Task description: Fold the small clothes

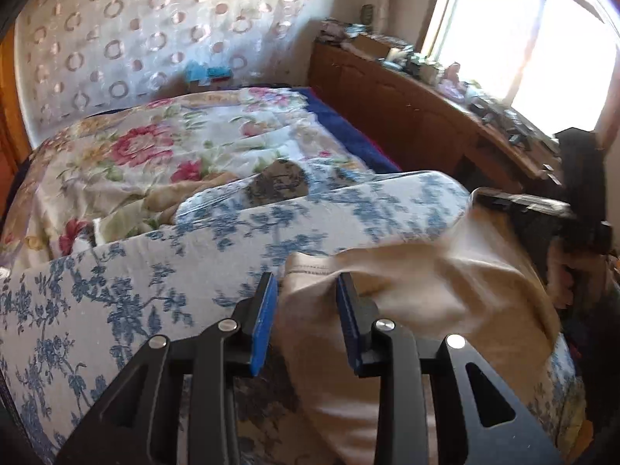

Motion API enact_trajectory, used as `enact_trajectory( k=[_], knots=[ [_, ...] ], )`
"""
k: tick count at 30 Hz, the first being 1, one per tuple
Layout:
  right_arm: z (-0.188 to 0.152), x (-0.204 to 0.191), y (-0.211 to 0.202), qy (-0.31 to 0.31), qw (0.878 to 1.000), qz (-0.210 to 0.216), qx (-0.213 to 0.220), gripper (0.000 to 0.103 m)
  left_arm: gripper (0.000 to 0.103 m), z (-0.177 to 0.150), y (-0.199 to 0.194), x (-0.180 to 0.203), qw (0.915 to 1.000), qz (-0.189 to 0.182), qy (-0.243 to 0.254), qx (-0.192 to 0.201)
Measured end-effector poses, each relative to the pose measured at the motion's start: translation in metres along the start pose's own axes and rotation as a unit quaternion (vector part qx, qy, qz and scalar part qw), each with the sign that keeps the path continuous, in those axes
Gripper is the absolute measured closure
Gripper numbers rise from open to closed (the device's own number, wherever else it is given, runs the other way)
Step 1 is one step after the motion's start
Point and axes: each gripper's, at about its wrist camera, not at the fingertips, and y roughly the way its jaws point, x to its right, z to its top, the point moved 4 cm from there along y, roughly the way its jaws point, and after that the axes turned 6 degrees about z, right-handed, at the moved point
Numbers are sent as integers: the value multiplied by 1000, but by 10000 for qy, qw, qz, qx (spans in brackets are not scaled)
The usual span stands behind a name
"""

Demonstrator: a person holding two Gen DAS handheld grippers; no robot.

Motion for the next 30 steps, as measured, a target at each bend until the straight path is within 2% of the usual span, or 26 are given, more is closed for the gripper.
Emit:
enact_trajectory(
  k=[3, 5, 7, 8, 9, 11, 14, 15, 20, 24, 30],
  knots=[
    [5, 15, -10, 232, 9968, -725, 262, 102, 73, -7, 8, -10, 9988, 474, -20, -102],
    [4, 21, -15, 348, 9954, -840, 297, 102, 73, -11, 9, -16, 9987, 494, -91, -100],
    [2, 22, -15, 343, 9956, -852, 188, 82, 73, -14, 5, -18, 9993, 330, -128, -89],
    [0, 20, -16, 298, 9952, -916, 153, 57, 73, -15, 0, -18, 9996, 262, -131, -52],
    [-2, 17, -19, 248, 9951, -940, 172, 44, 73, -15, -5, -17, 9997, 214, -118, -15],
    [-7, 10, -24, 167, 9962, -844, 148, 44, 72, -17, -15, -12, 9999, 132, -56, 69],
    [-17, -4, -30, -12, 9971, -760, 77, 33, 66, -22, -29, -2, 9999, -62, 64, 105],
    [-20, -8, -31, -40, 9974, -712, 60, 29, 65, -26, -32, 2, 9998, -124, 105, 85],
    [-40, -30, -36, -103, 9988, -485, -45, 20, 62, -40, -30, 10, 9995, -233, 110, -158],
    [-55, -31, -29, 45, 9990, -384, -217, 19, 62, -50, -14, 10, 9987, -228, -24, -456],
    [-69, -23, -13, 253, 9980, -425, -399, 19, 61, -51, -10, 12, 9990, -219, -33, -400]
  ],
)
